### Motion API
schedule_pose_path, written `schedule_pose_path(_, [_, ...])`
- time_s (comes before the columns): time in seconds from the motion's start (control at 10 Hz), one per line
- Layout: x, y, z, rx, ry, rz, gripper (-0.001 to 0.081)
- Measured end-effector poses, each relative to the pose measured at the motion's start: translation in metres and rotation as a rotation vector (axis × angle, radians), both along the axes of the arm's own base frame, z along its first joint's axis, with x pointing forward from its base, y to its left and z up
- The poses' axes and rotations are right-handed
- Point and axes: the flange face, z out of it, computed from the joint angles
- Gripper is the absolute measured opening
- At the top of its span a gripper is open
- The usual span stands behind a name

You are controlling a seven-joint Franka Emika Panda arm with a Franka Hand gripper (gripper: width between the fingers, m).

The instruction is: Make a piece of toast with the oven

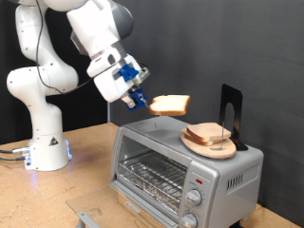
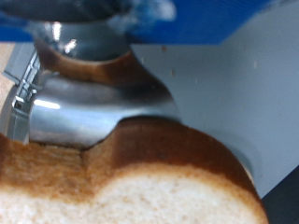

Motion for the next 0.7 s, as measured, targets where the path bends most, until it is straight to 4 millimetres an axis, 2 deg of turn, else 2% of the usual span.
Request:
schedule_pose_path(0.4, [-0.032,-0.038,-0.004,-0.006,-0.01,-0.031,0.0406])
schedule_pose_path(0.7, [-0.04,-0.045,-0.006,-0.013,-0.012,-0.046,0.0406])
